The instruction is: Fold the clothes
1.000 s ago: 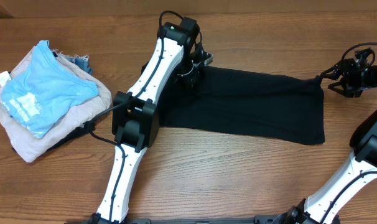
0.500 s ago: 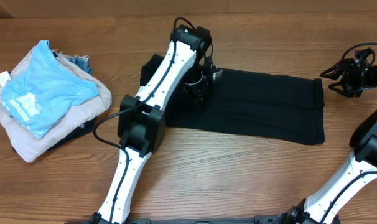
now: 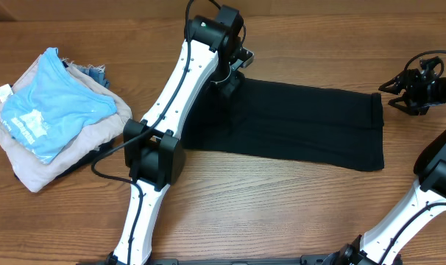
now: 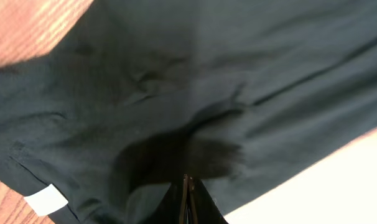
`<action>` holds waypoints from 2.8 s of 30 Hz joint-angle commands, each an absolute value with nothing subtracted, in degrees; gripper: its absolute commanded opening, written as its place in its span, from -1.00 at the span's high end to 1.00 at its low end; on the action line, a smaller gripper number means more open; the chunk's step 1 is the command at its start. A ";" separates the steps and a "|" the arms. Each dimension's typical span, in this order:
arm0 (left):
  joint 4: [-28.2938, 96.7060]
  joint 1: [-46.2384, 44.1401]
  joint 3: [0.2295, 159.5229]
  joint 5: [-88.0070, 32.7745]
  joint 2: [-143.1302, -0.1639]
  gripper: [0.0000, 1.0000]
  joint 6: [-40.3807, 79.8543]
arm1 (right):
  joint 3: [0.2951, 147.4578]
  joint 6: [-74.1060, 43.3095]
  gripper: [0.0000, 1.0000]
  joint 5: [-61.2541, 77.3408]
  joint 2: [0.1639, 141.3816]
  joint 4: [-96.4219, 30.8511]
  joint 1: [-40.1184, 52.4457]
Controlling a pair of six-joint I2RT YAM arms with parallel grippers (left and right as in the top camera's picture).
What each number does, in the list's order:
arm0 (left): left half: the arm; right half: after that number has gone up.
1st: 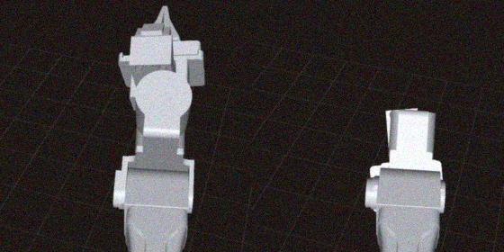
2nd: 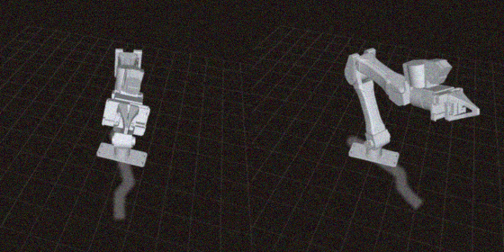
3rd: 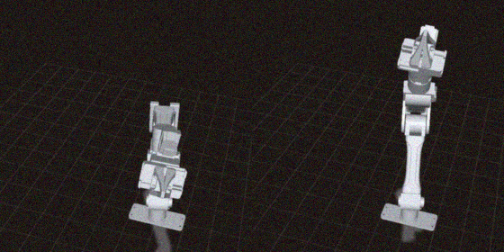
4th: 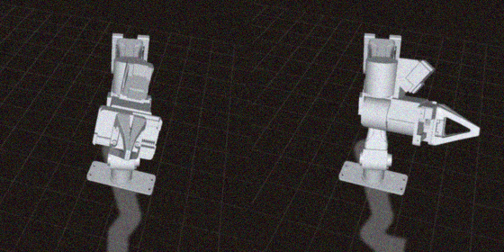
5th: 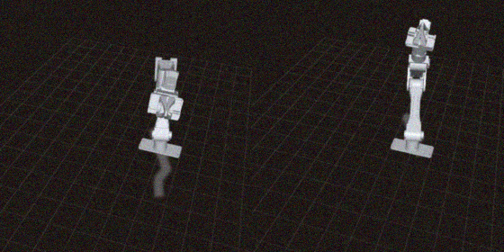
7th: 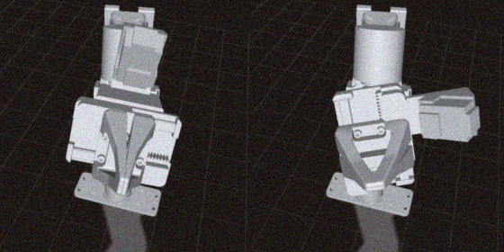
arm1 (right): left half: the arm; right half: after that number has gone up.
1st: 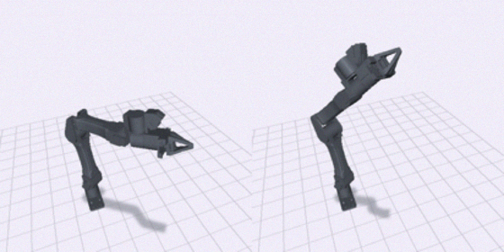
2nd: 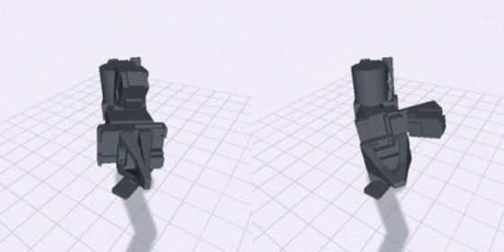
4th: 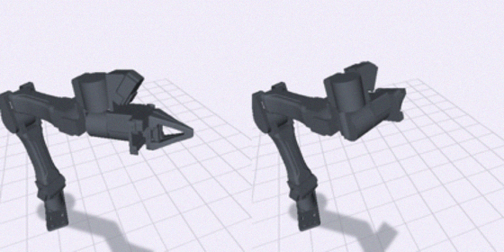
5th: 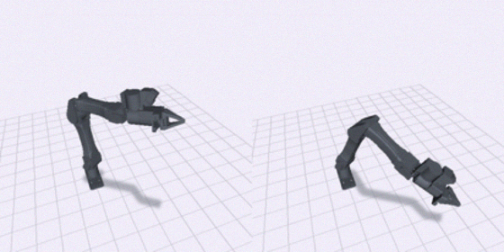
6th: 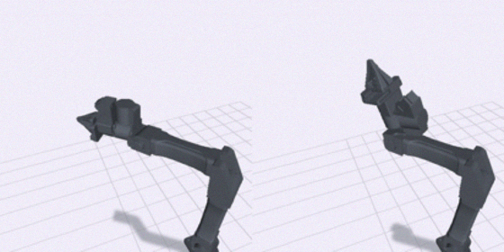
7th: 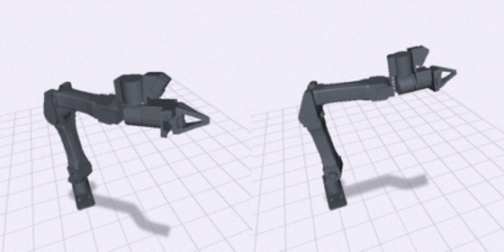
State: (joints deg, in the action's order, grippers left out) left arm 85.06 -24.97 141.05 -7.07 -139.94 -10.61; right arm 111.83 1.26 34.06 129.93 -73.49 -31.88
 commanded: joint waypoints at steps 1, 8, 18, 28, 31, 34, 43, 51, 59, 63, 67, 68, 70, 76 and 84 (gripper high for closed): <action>86.76 -24.58 141.47 -5.89 -148.16 0.92 -8.75 | 112.90 1.32 -0.14 33.93 128.25 -73.87 -31.83; 96.86 -27.46 141.62 -21.85 -146.91 0.92 -9.17 | 112.90 1.32 -0.13 33.93 128.25 -74.04 -31.83; 90.54 -20.86 141.60 -5.87 -136.77 0.79 -1.08 | 112.88 1.39 -0.48 29.28 128.25 -74.30 -31.83; 92.27 -19.64 130.02 -13.32 -144.07 0.92 -5.85 | 111.57 1.54 -0.58 25.34 128.27 -74.43 -31.83; 93.43 -21.21 126.82 -19.51 -144.07 0.92 -9.04 | 111.57 1.54 -0.57 25.32 128.27 -74.30 -31.86; 96.88 -24.16 127.28 -20.34 -140.97 0.92 -10.39 | 111.57 1.54 -0.57 25.32 128.27 -74.30 -31.86; 88.77 -18.48 129.45 -5.63 -133.10 0.92 1.93 | 111.13 2.00 -0.70 18.28 128.31 -72.69 -31.99; 86.85 -6.55 129.56 -15.73 -126.23 0.78 2.81 | 103.11 7.51 -0.78 19.44 129.14 -69.12 -32.60; 82.15 -3.29 129.56 -15.70 -117.03 0.68 -0.45 | 95.68 9.50 -0.52 23.62 129.14 -67.83 -29.50; 82.50 -3.29 129.54 -15.68 -116.88 0.69 -1.58 | 94.98 9.50 -0.20 24.08 129.14 -67.29 -26.52; 82.61 -3.29 129.54 -15.70 -116.88 0.70 -2.46 | 94.98 8.54 -0.06 20.88 129.14 -67.37 -24.38; 82.63 -3.29 129.54 -15.70 -116.88 0.70 -2.83 | 94.98 7.92 -0.04 19.59 129.14 -67.57 -24.38; 82.74 -3.29 129.54 -15.70 -116.88 0.70 -2.85 | 94.98 7.51 0.03 18.15 129.14 -68.25 -24.62; 82.85 -3.29 129.54 -15.70 -116.88 0.70 -2.85 | 94.98 7.46 0.33 17.06 129.14 -69.97 -27.64; 83.26 -3.29 129.54 -15.70 -116.88 0.70 -2.83 | 94.98 5.37 0.92 18.26 129.12 -70.32 -30.24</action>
State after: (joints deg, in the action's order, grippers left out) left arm 83.02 -3.49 129.05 -14.81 -117.12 -1.67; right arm 95.55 5.80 17.78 128.68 -70.85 -29.95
